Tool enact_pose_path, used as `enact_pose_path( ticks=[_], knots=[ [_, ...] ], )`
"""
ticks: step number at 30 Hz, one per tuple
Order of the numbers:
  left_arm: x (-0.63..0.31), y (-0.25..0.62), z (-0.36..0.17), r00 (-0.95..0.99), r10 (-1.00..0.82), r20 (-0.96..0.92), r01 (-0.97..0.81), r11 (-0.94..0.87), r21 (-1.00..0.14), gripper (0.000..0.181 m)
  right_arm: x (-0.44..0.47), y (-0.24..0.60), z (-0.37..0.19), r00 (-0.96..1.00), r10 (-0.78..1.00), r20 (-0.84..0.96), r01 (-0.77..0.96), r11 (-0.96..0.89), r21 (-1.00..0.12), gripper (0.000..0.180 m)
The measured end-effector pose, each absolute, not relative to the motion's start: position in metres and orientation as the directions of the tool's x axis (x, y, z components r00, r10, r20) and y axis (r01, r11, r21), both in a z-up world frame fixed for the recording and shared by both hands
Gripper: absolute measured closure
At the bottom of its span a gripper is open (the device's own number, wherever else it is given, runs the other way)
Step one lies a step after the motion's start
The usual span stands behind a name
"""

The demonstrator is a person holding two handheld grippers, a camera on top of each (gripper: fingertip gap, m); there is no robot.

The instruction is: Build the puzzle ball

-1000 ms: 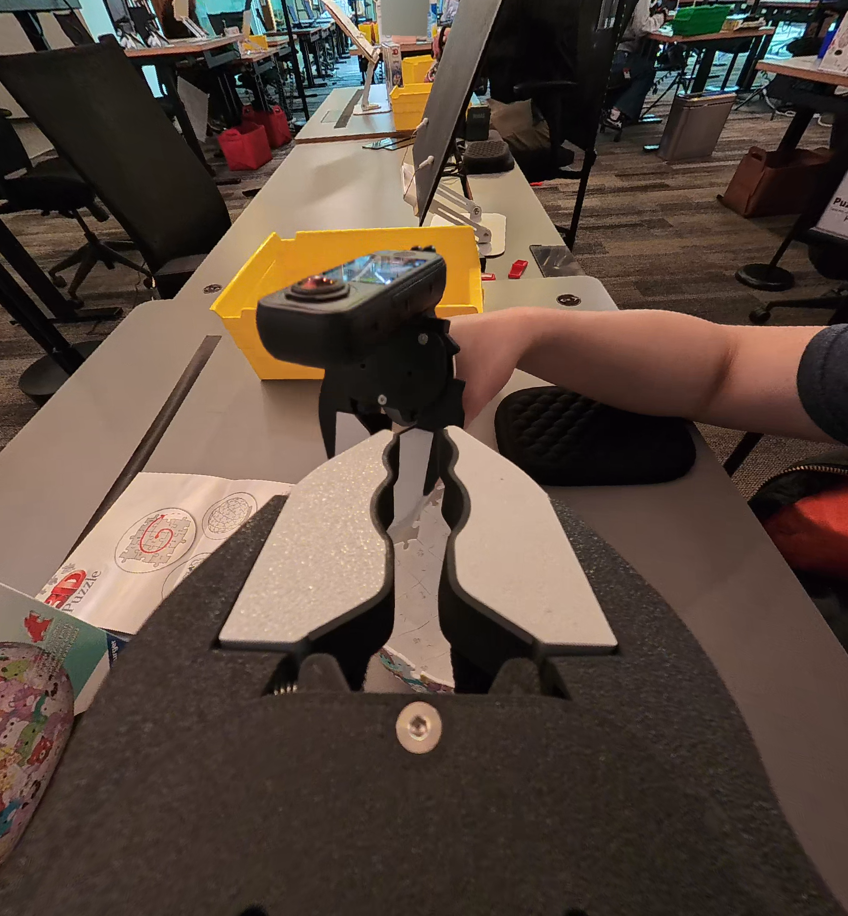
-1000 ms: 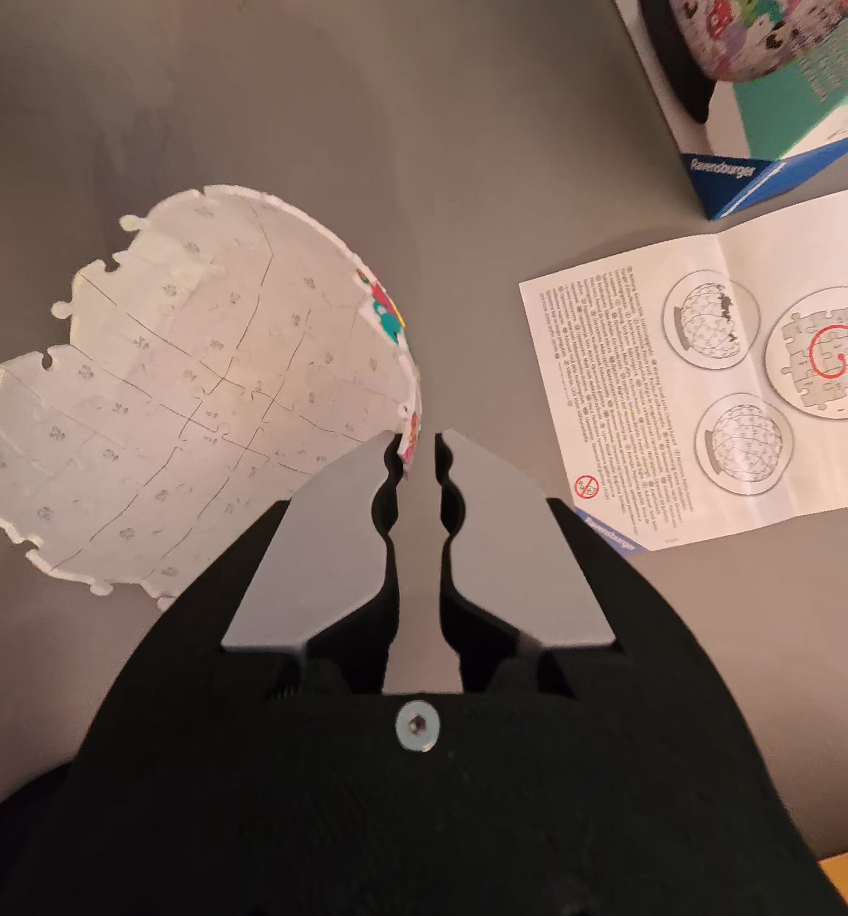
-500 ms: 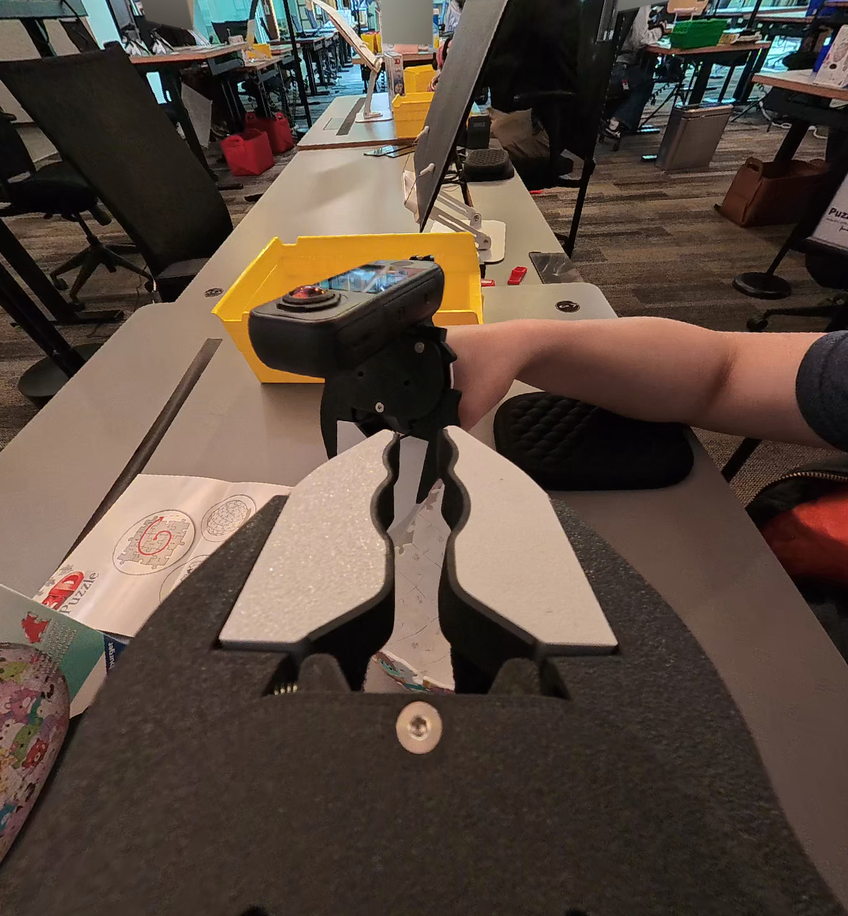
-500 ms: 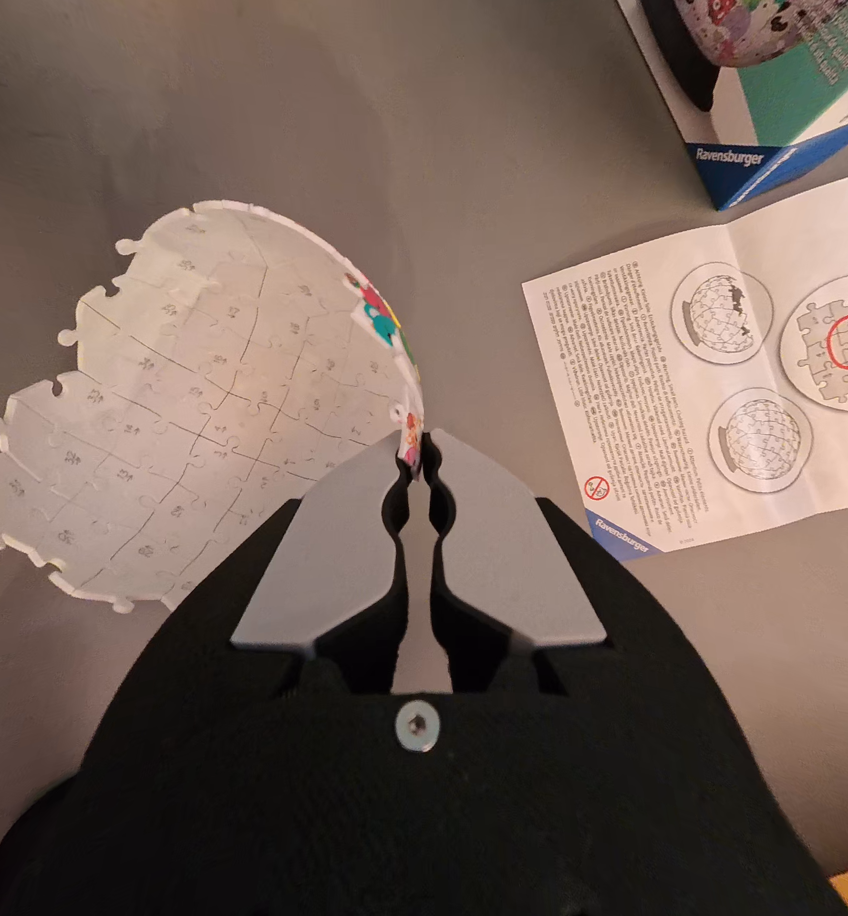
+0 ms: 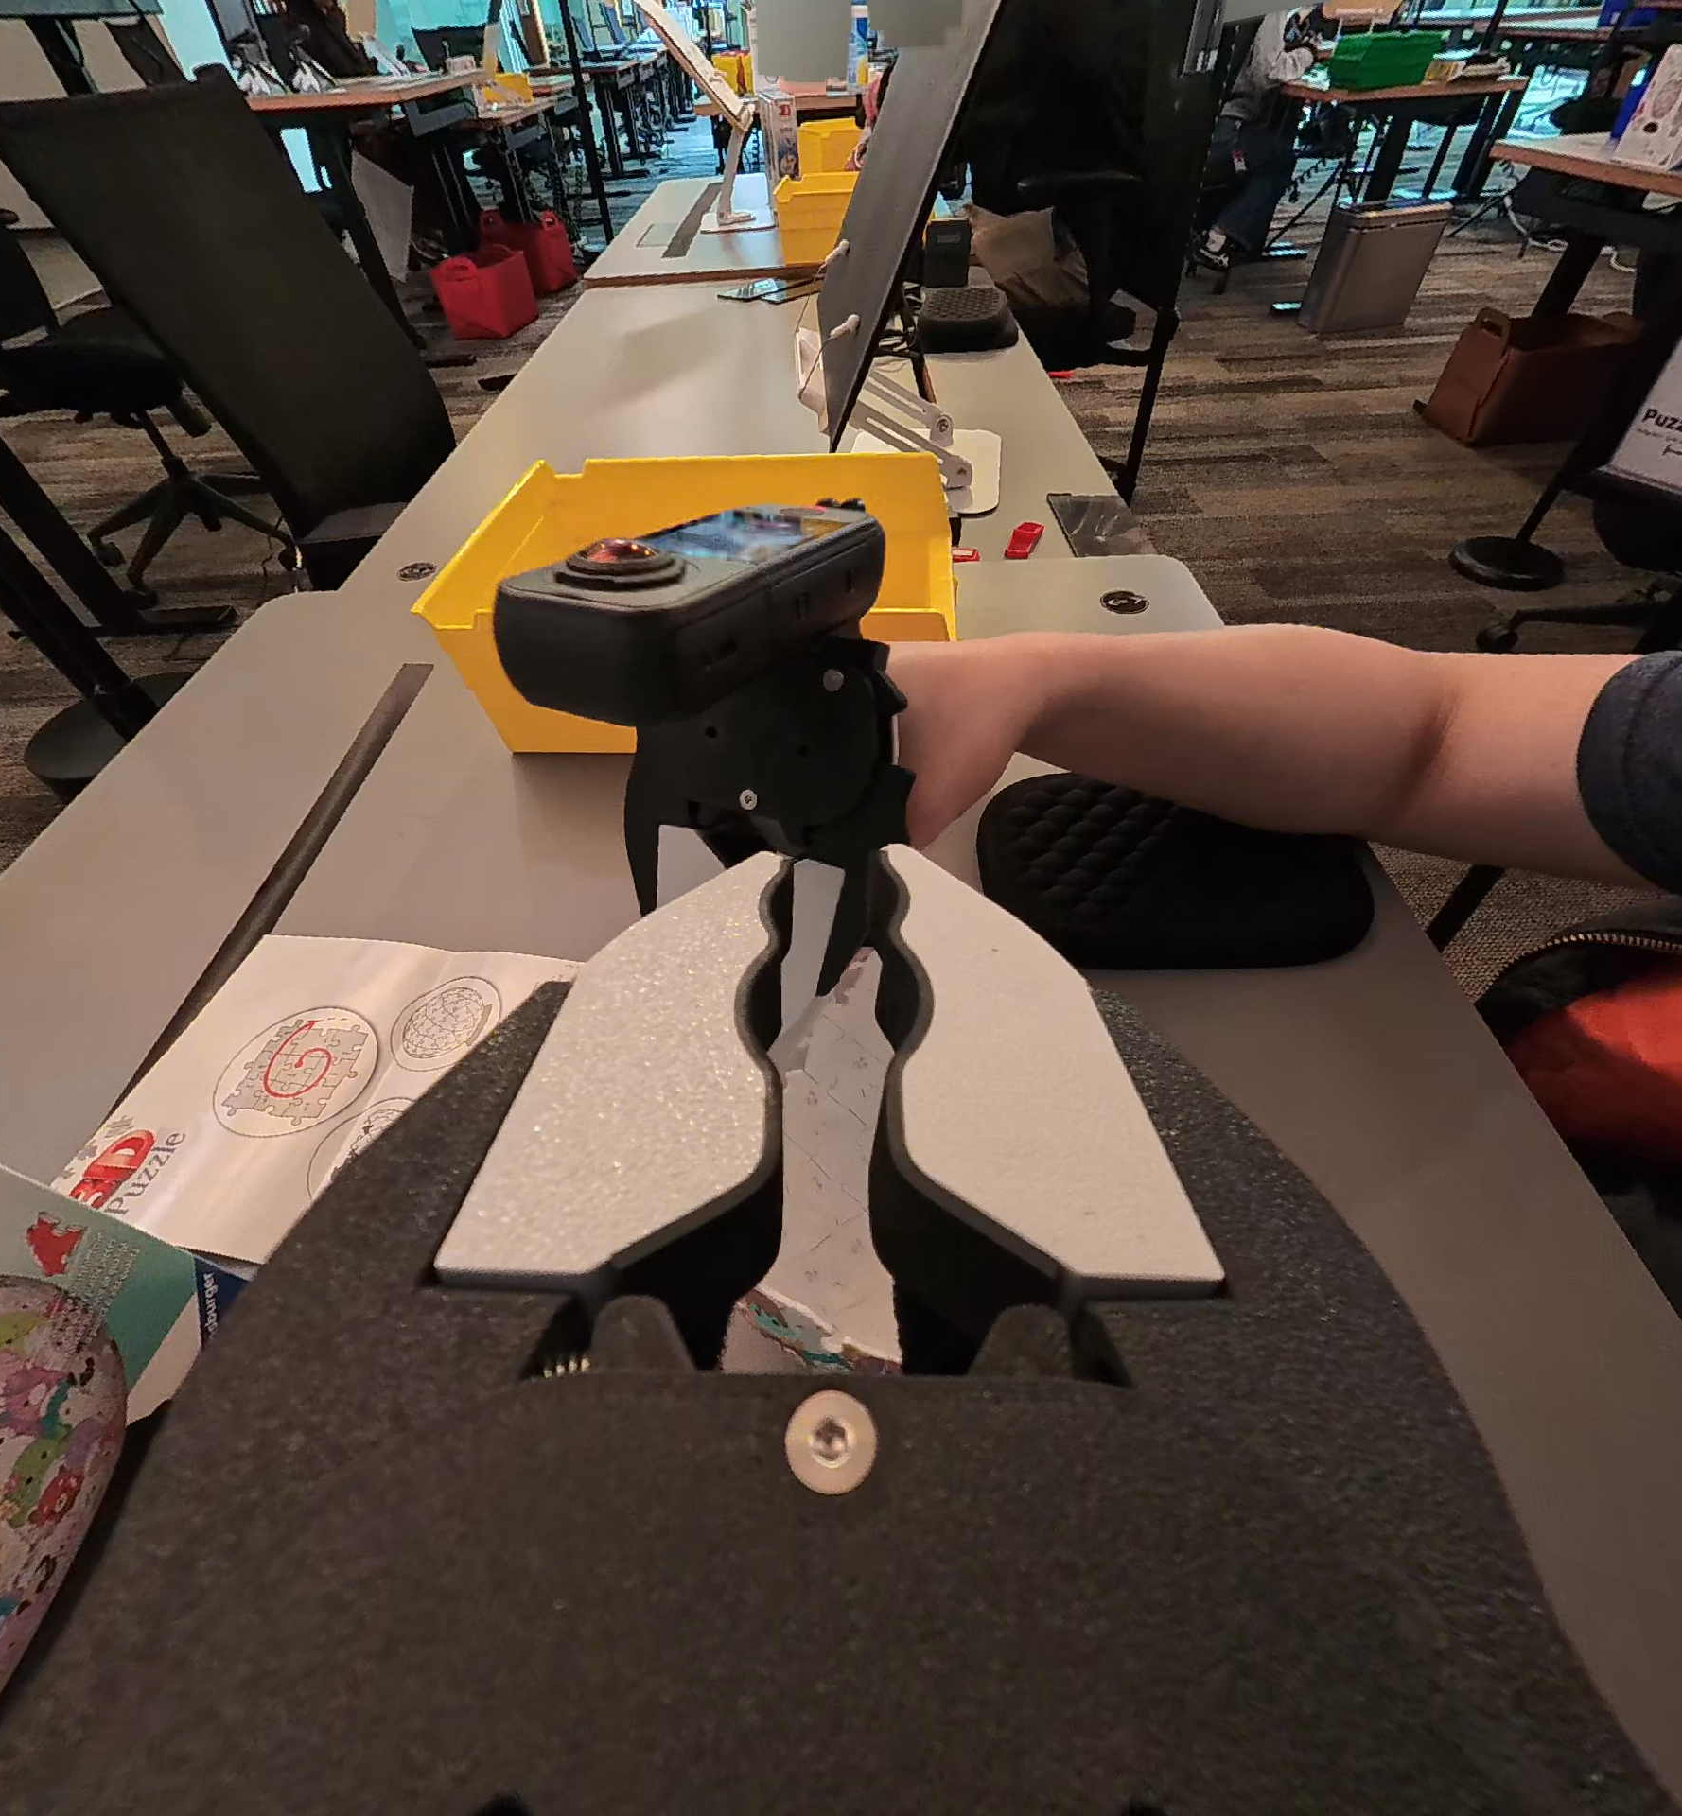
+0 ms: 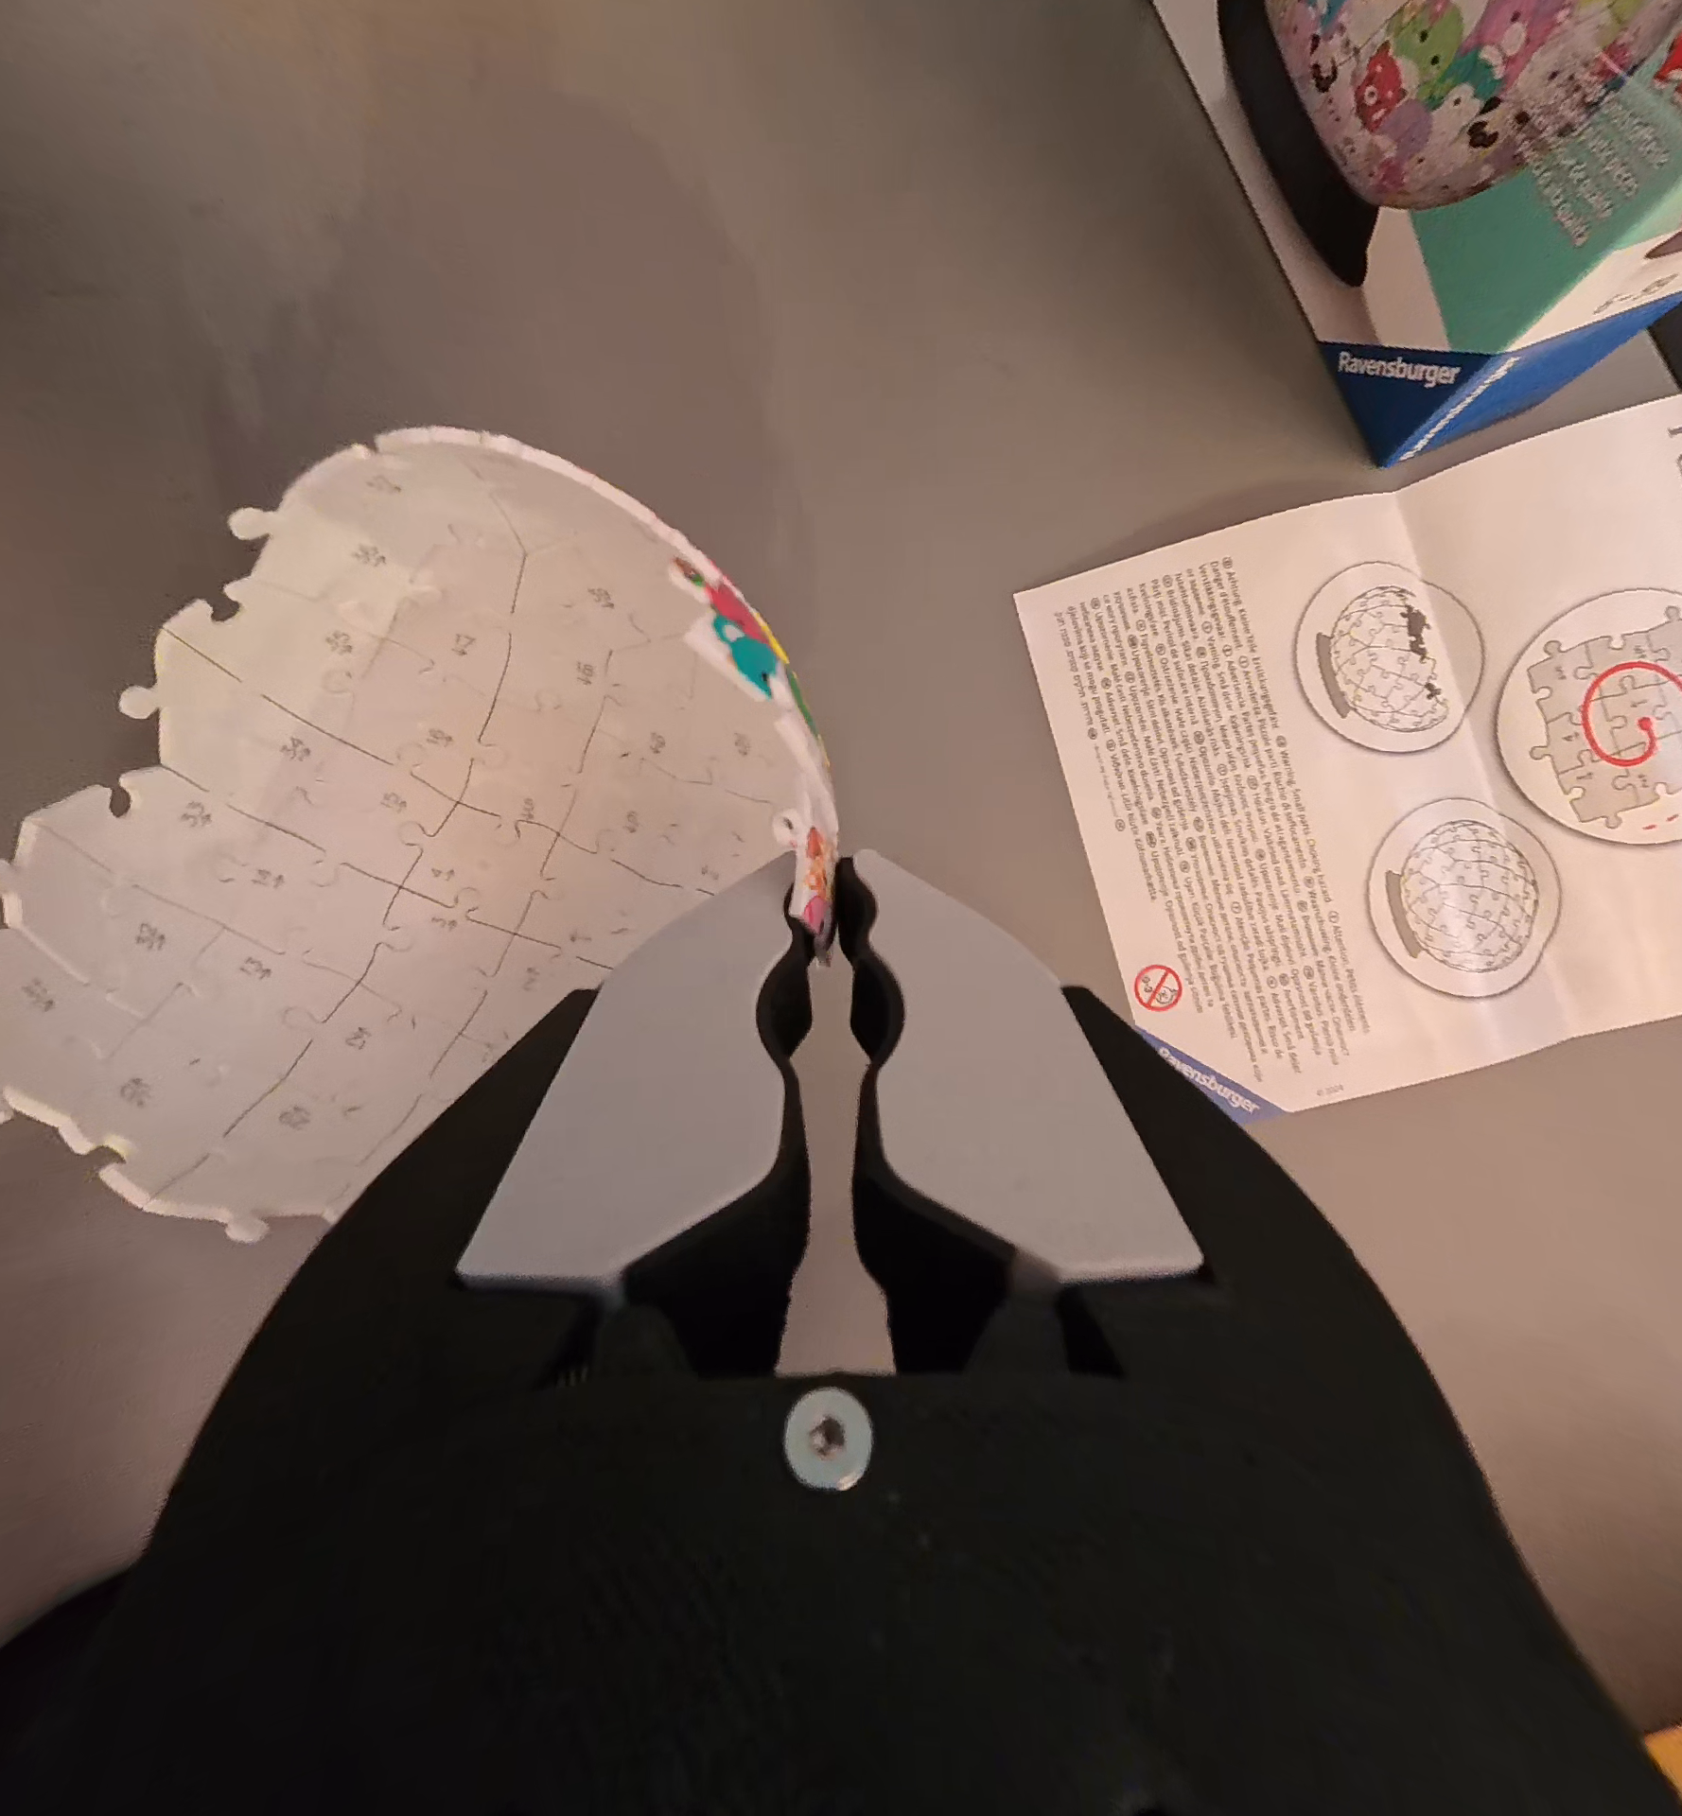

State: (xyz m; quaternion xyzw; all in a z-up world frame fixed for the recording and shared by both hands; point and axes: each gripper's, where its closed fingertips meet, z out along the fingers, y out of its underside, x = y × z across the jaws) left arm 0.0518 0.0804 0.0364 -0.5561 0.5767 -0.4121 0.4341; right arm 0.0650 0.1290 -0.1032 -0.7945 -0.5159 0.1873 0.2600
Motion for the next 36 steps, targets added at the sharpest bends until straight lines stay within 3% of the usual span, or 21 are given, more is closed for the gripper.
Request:
enact_pose_path(
  ticks=[5,8,15,29,31,36],
  knots=[
    [0.052,0.08,0.037,-0.005,-0.999,-0.041,-0.282,0.041,-0.959,0.167,0.063,0.13,-0.101,0.393,0.919,-0.012,0.722,-0.317,-0.615,0.176],
    [0.052,0.079,0.036,-0.009,-0.999,-0.042,-0.285,0.043,-0.957,0.167,0.061,0.133,-0.096,0.395,0.918,0.012,0.712,-0.299,-0.635,0.164],
    [0.053,0.079,0.034,-0.011,-0.999,-0.036,-0.291,0.038,-0.956,0.167,0.056,0.135,-0.092,0.374,0.927,0.034,0.701,-0.258,-0.665,0.176],
    [0.052,0.079,0.036,-0.011,-1.0,-0.029,-0.281,0.031,-0.959,0.168,0.059,0.136,-0.091,0.398,0.914,0.073,0.721,-0.263,-0.641,0.176],
    [0.052,0.079,0.036,-0.009,-0.999,-0.031,-0.283,0.032,-0.959,0.168,0.06,0.135,-0.088,0.399,0.915,0.061,0.714,-0.269,-0.646,0.159],
    [0.05,0.08,0.037,-0.008,-1.0,-0.027,-0.279,0.028,-0.96,0.168,0.061,0.135,-0.076,0.409,0.912,0.033,0.667,-0.274,-0.693,0.16]
  ],
)
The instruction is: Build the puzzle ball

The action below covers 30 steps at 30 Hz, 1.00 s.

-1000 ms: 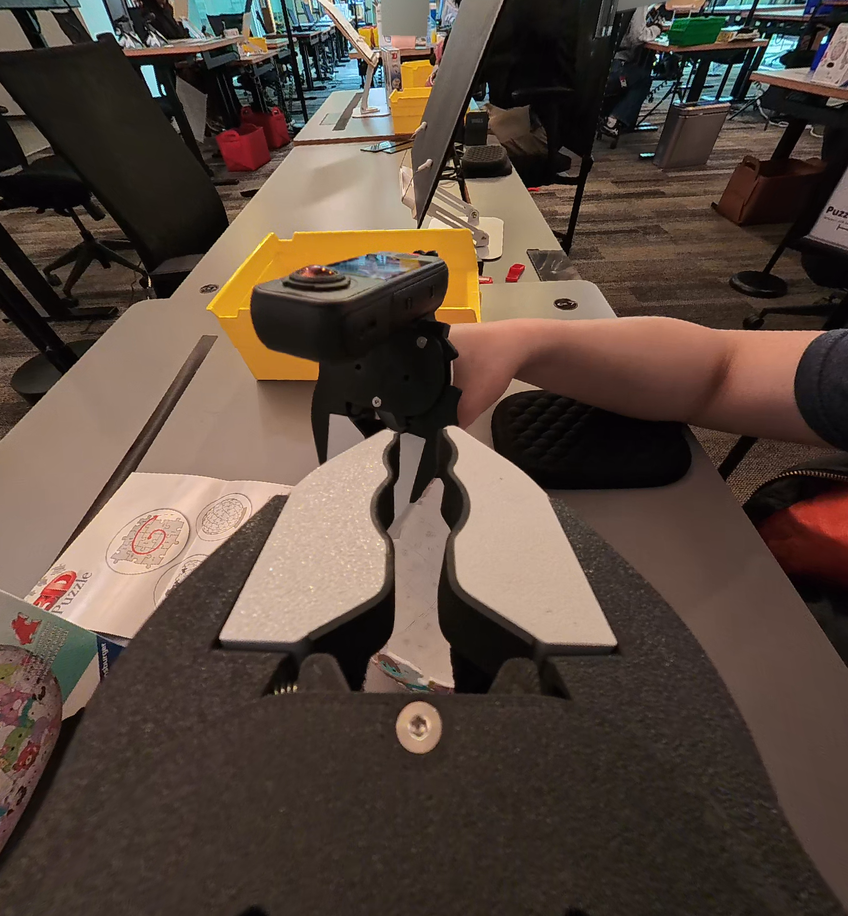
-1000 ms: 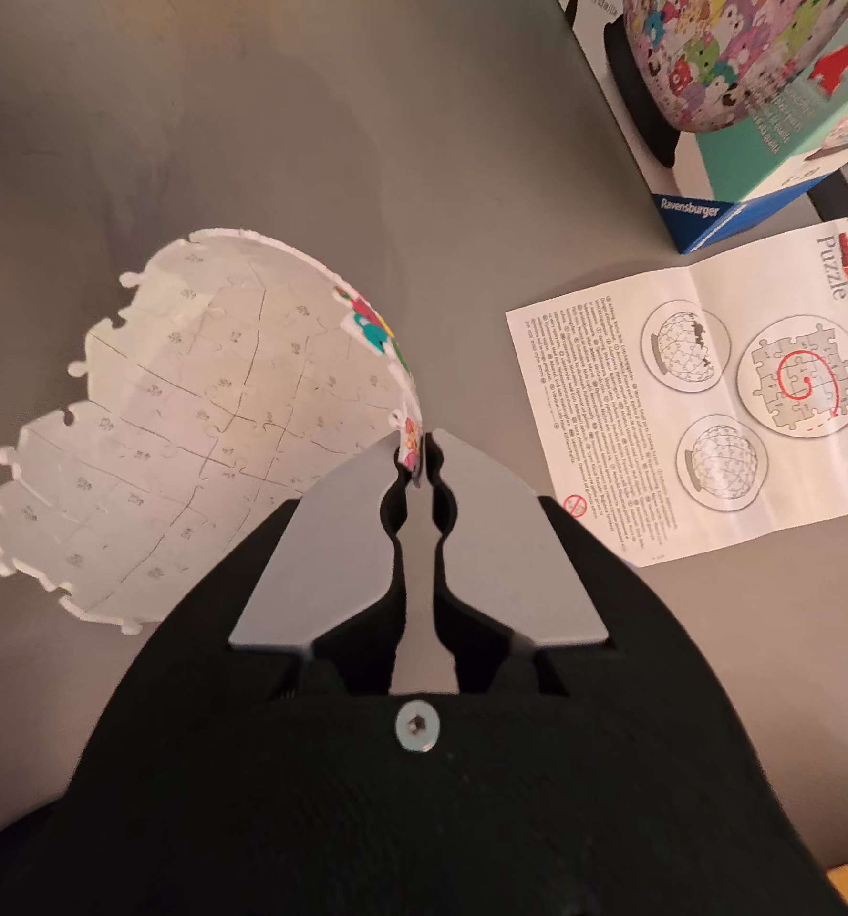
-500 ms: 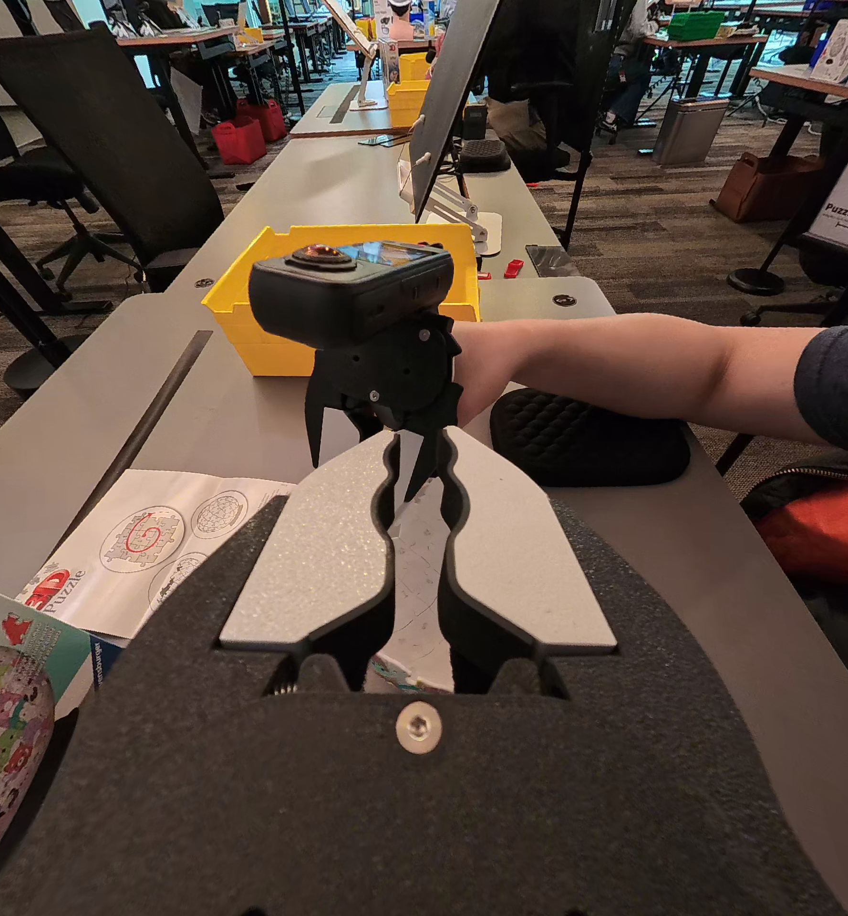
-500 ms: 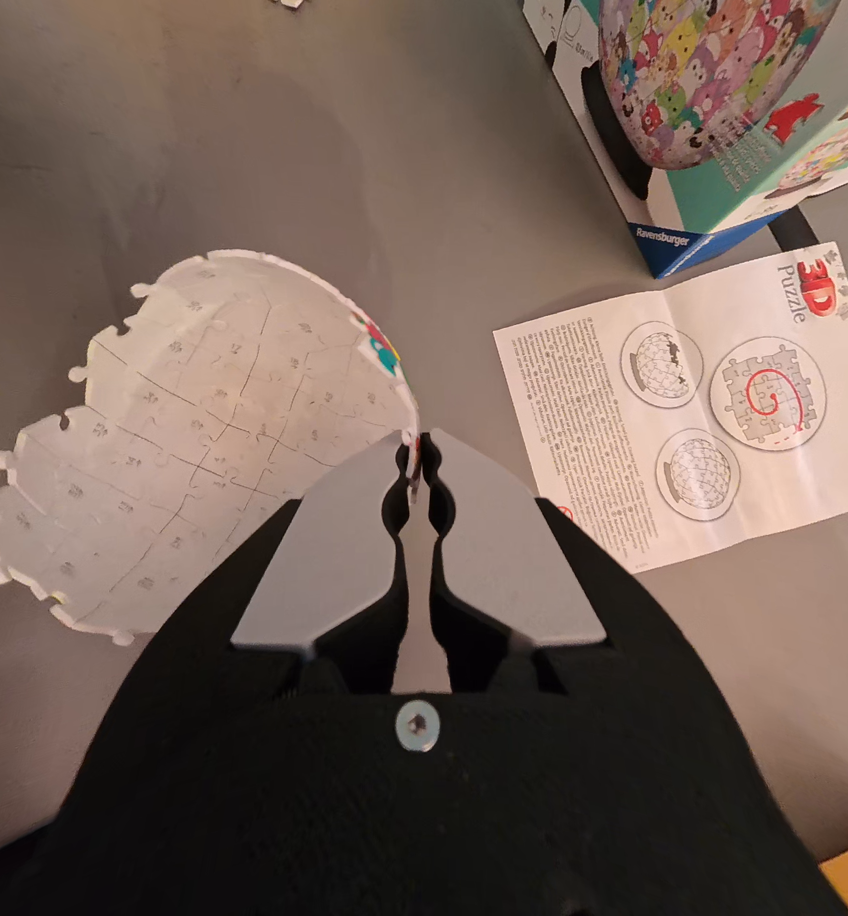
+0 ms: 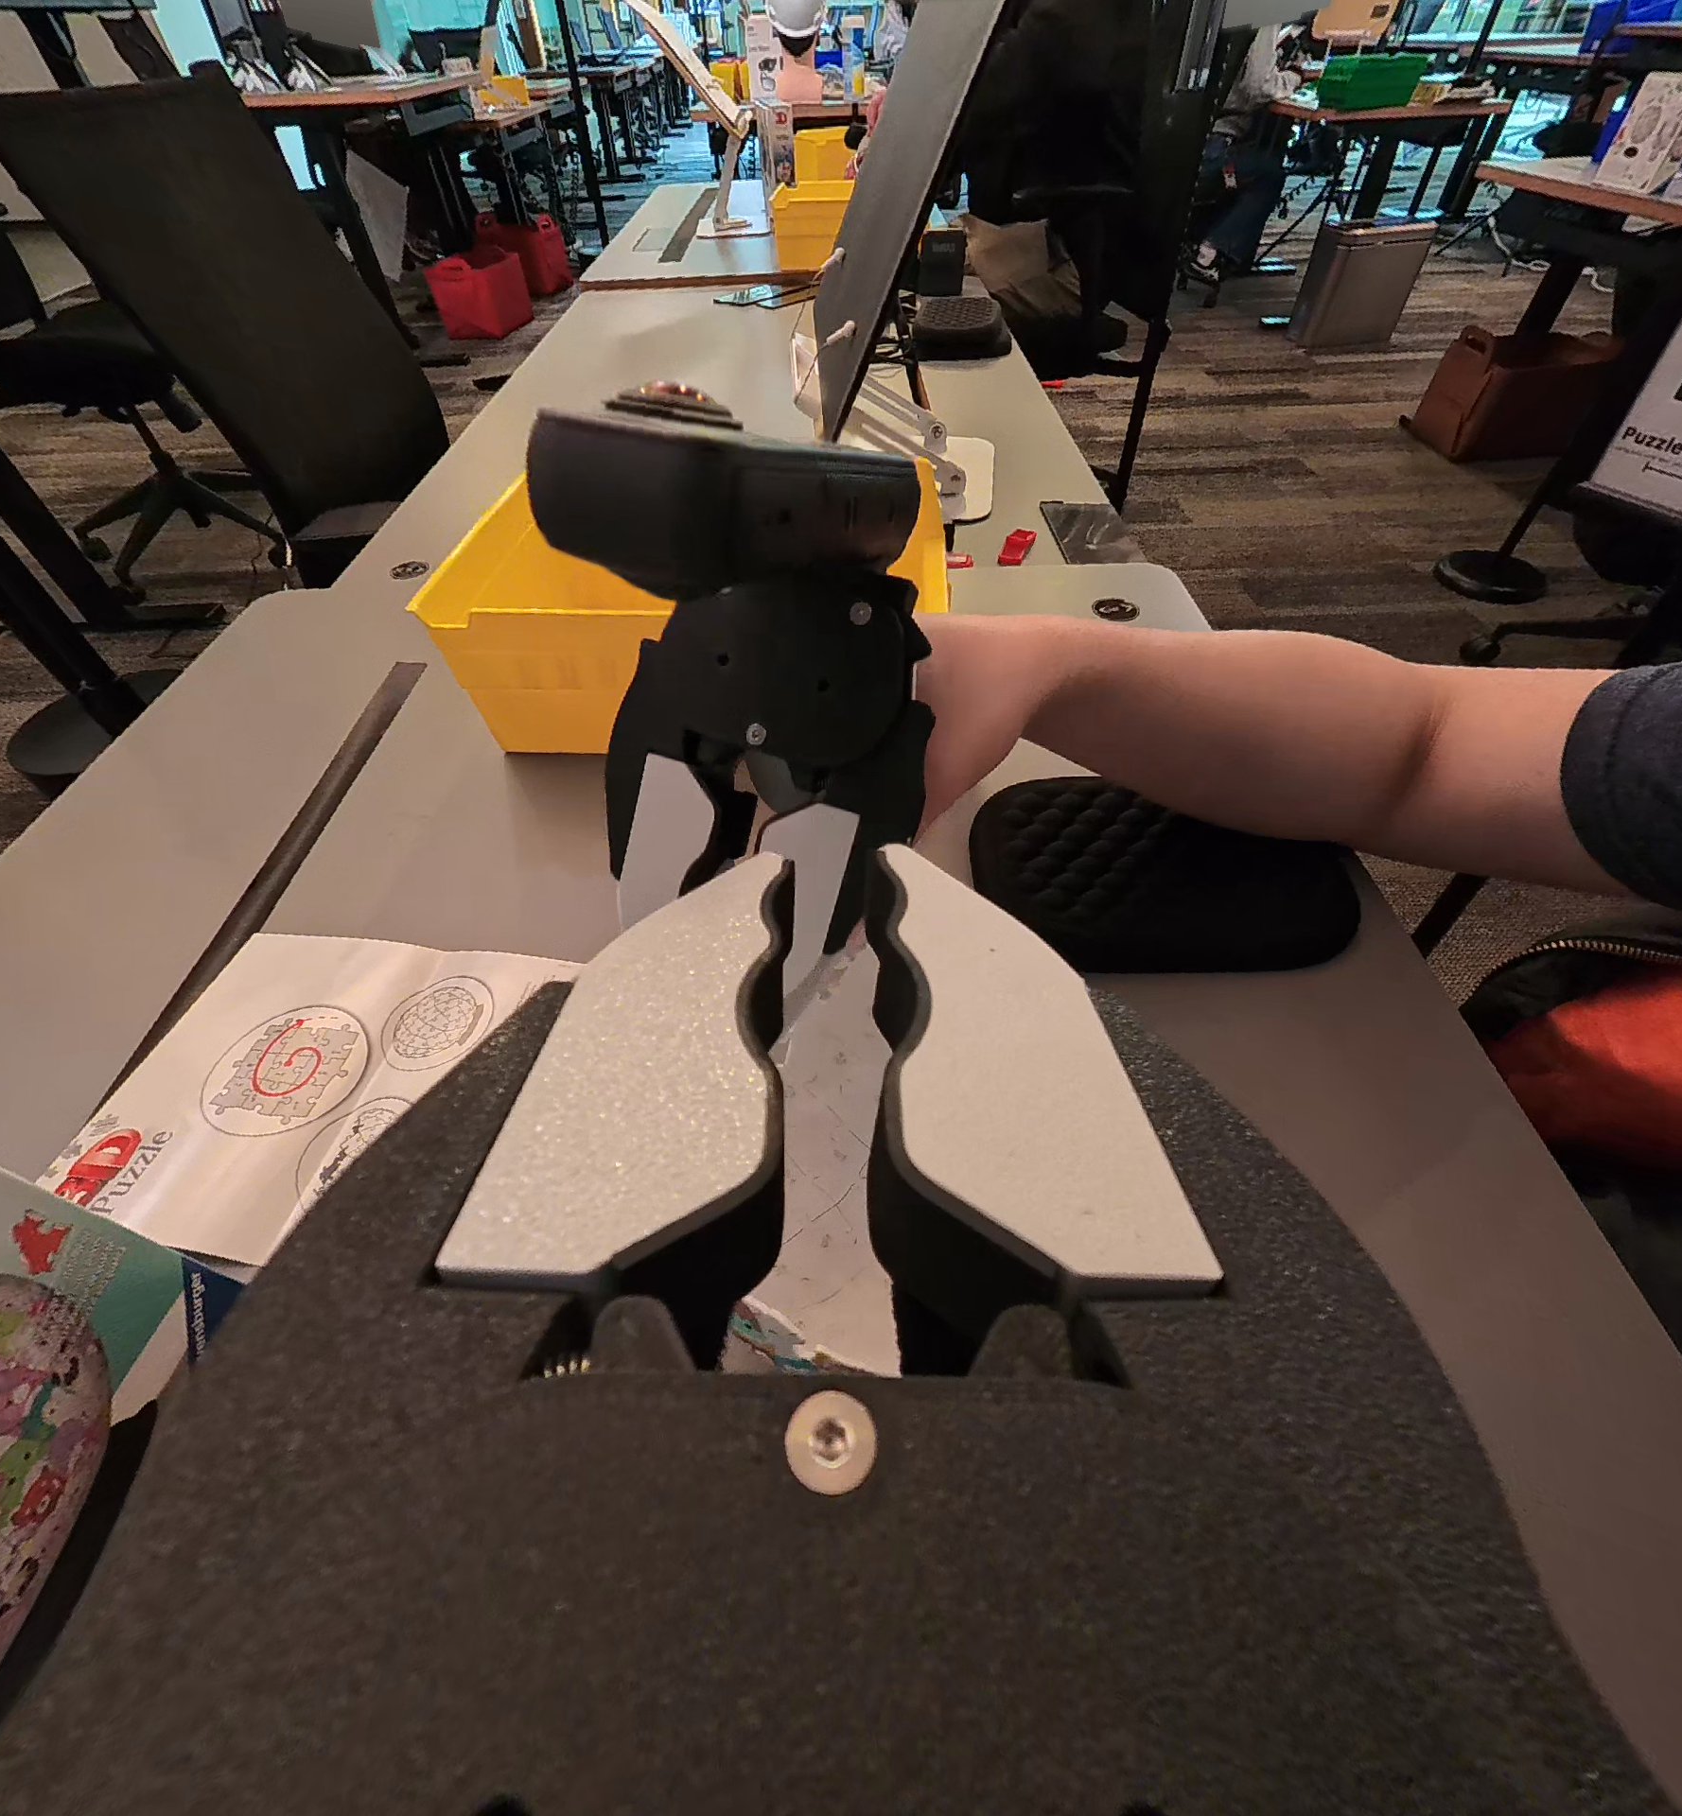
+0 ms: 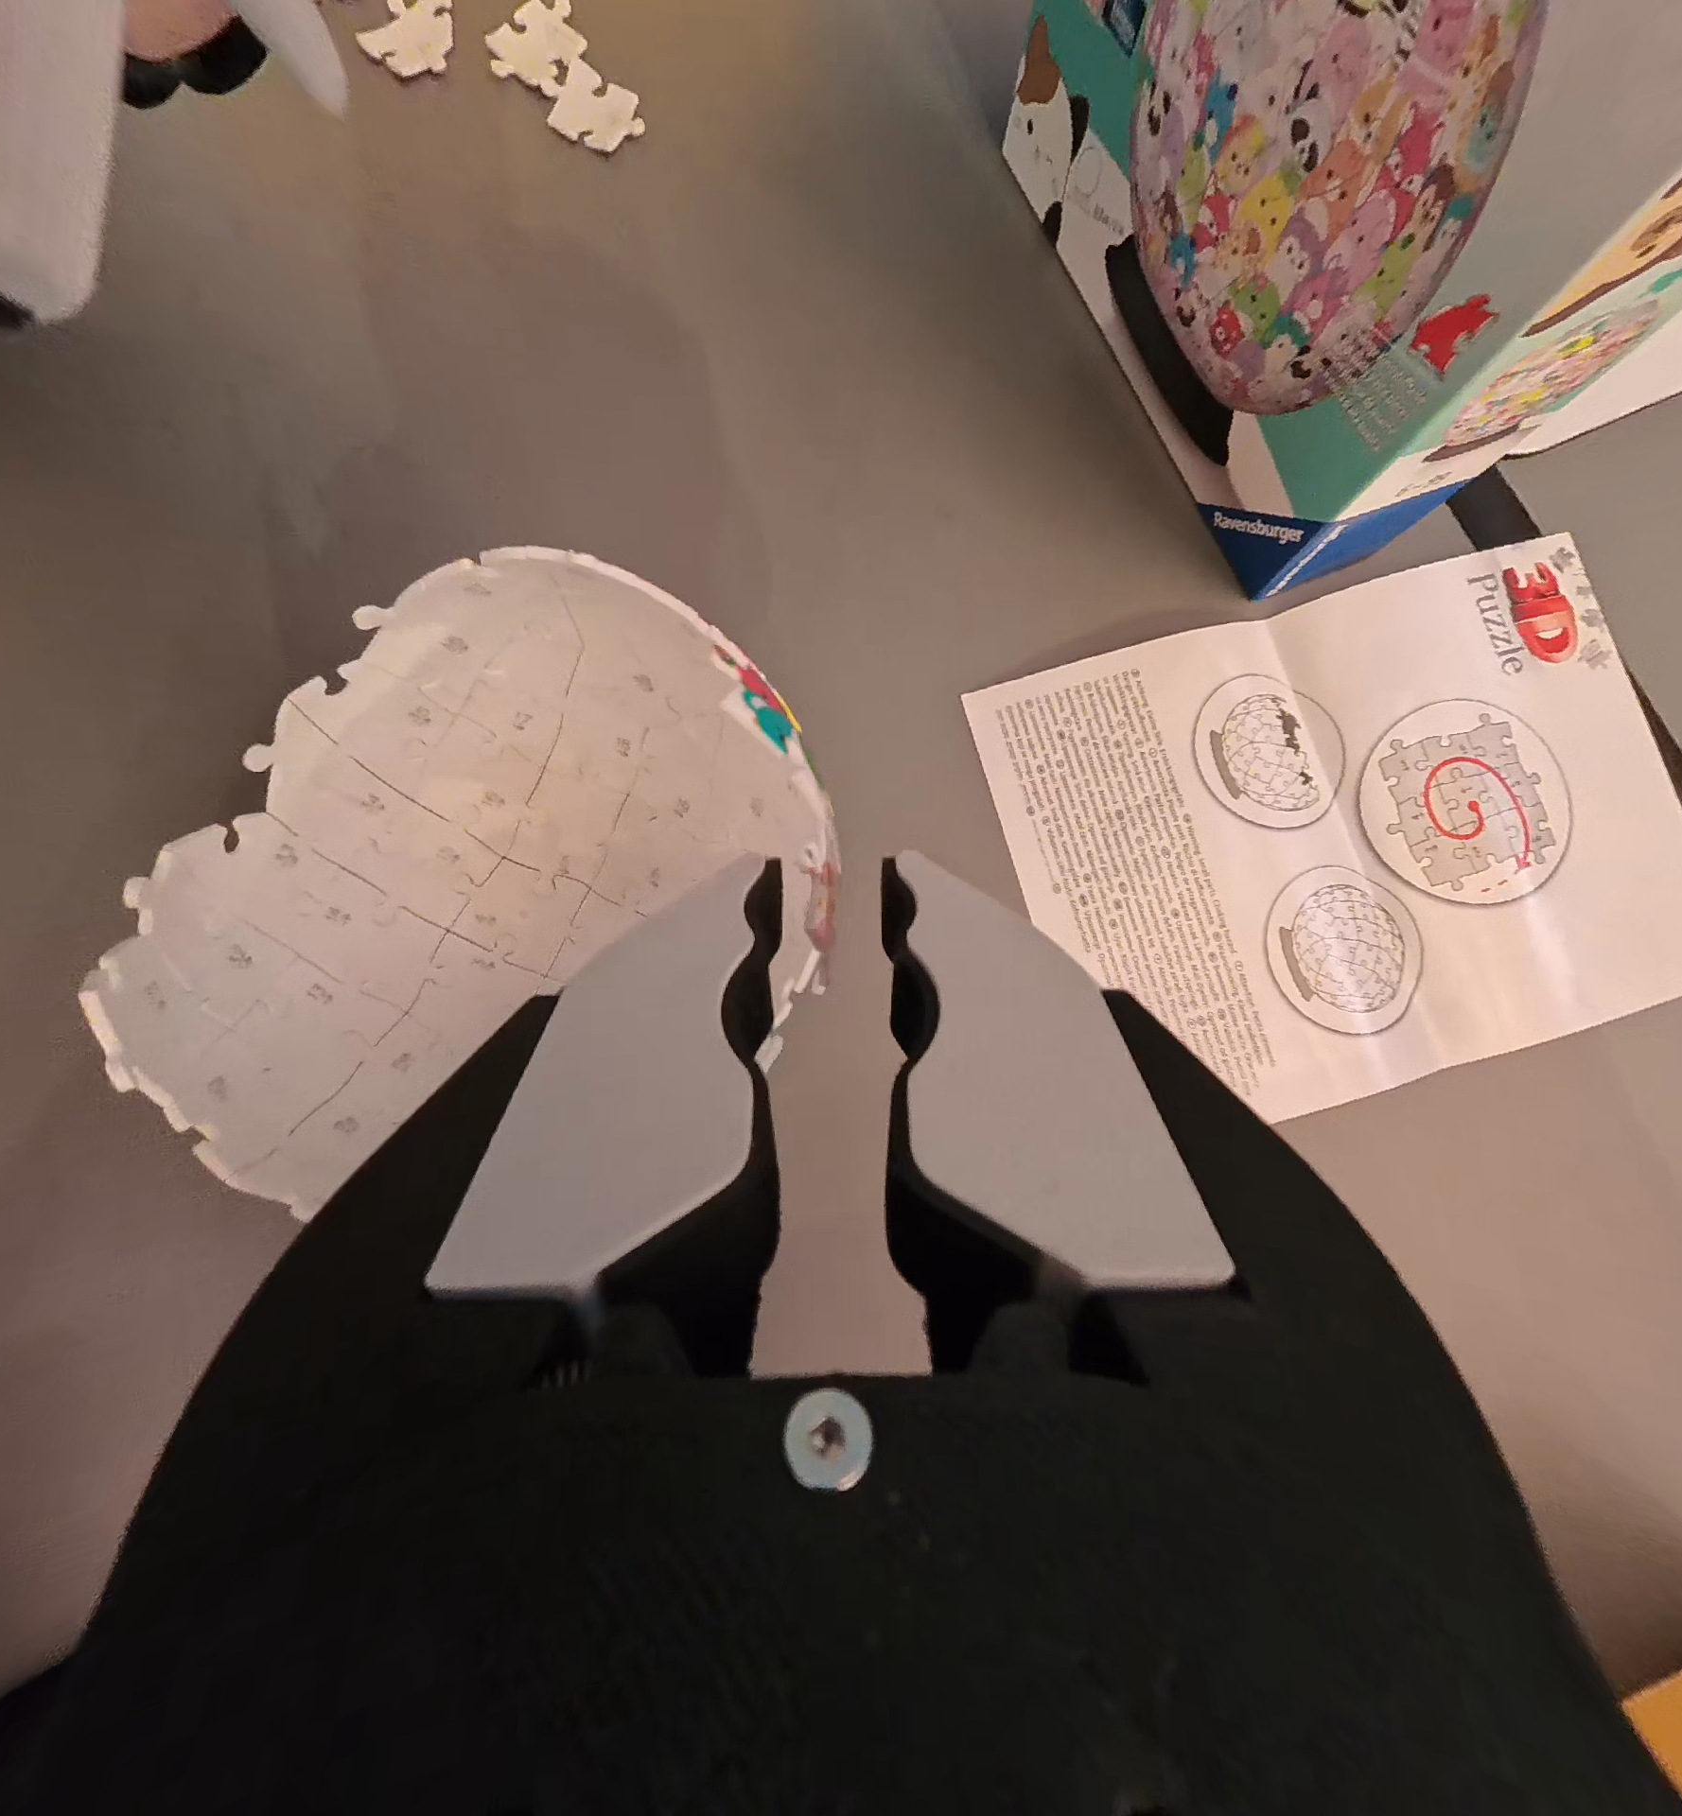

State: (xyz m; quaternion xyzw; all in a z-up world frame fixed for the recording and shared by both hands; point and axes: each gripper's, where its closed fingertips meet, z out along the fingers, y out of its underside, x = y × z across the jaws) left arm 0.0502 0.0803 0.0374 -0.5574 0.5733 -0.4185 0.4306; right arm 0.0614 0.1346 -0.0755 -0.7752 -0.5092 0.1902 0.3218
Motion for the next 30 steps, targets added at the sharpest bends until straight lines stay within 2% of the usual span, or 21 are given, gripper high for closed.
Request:
enact_pose_path(
  ticks=[2,6,17,18,19,20,30],
  knots=[
    [0.05,0.081,0.037,-0.005,-1.0,-0.025,-0.281,0.026,-0.959,0.168,0.06,0.138,-0.076,0.416,0.907,0.063,0.671,-0.26,-0.694,0.16],
    [0.051,0.081,0.035,-0.006,-1.0,-0.023,-0.287,0.023,-0.958,0.168,0.054,0.137,-0.079,0.4,0.914,0.066,0.682,-0.249,-0.687,0.173],
    [0.052,0.08,0.034,-0.009,-1.0,-0.022,-0.288,0.024,-0.957,0.168,0.057,0.139,-0.08,0.406,0.908,0.108,0.697,-0.231,-0.678,0.176],
    [0.052,0.08,0.034,-0.01,-1.0,-0.023,-0.289,0.025,-0.957,0.168,0.056,0.139,-0.079,0.41,0.907,0.096,0.689,-0.24,-0.684,0.169],
    [0.052,0.08,0.034,-0.011,-1.0,-0.022,-0.289,0.024,-0.957,0.168,0.057,0.14,-0.079,0.422,0.903,0.083,0.682,-0.256,-0.686,0.154],
    [0.052,0.08,0.034,-0.011,-1.0,-0.022,-0.289,0.024,-0.957,0.168,0.059,0.14,-0.08,0.432,0.899,0.07,0.679,-0.274,-0.682,0.151],
    [0.053,0.08,0.032,-0.008,-1.0,-0.025,-0.298,0.026,-0.954,0.168,0.063,0.137,-0.094,0.436,0.899,-0.037,0.658,-0.347,-0.668,0.175]
  ],
)
